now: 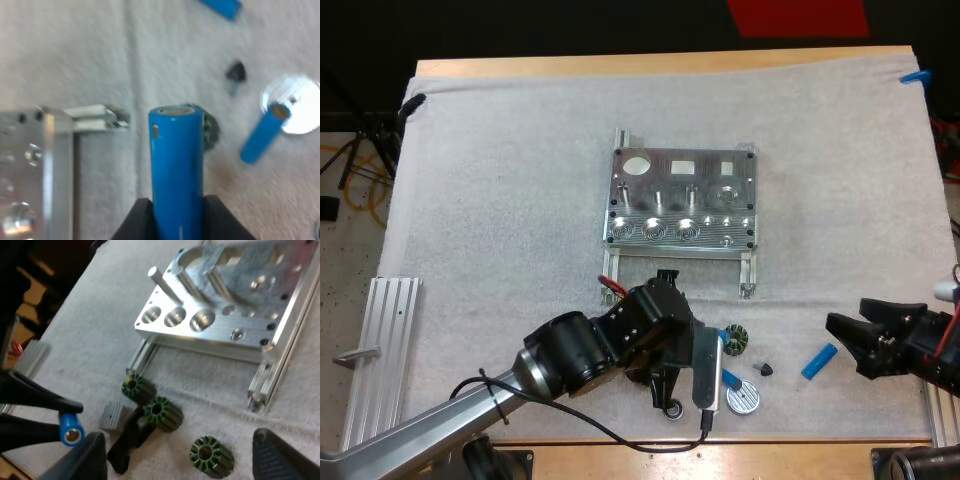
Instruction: Load cells from left to right
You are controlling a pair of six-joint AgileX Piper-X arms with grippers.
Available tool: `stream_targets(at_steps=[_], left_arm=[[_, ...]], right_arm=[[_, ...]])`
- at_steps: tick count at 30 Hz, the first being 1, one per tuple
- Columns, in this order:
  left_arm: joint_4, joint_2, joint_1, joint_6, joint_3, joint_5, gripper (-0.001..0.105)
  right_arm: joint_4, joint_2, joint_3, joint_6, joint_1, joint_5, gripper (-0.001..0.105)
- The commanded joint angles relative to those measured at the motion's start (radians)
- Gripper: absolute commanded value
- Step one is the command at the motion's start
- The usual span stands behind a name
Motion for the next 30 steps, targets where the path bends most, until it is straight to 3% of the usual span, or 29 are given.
stream_targets(at_steps=[1,11,21,30], left_arm=[[-0.021,-0.004,-0.003,-0.028,-0.006,-0.003,0.0],[-0.069,-0.003,-0.003,-0.054,-0.006,-0.003,0.0],[-0.079,-0.003,-0.003,-0.054,-0.006,-0.003,0.0],[-0.079,-0.003,-0.003,-0.054,-0.006,-0.003,0.0]], right_arm=[[-0.012,0.012,-0.007,-0.004,-0.005,-0.021,0.061],[-0.034,0.119,-0.007,0.028,0.152,-0.02,0.061],[-0.215,0.26,-0.007,0.132,0.368,-0.012,0.061],[-0.338,0.4,-0.007,0.154,0.435,-0.026,0.061]])
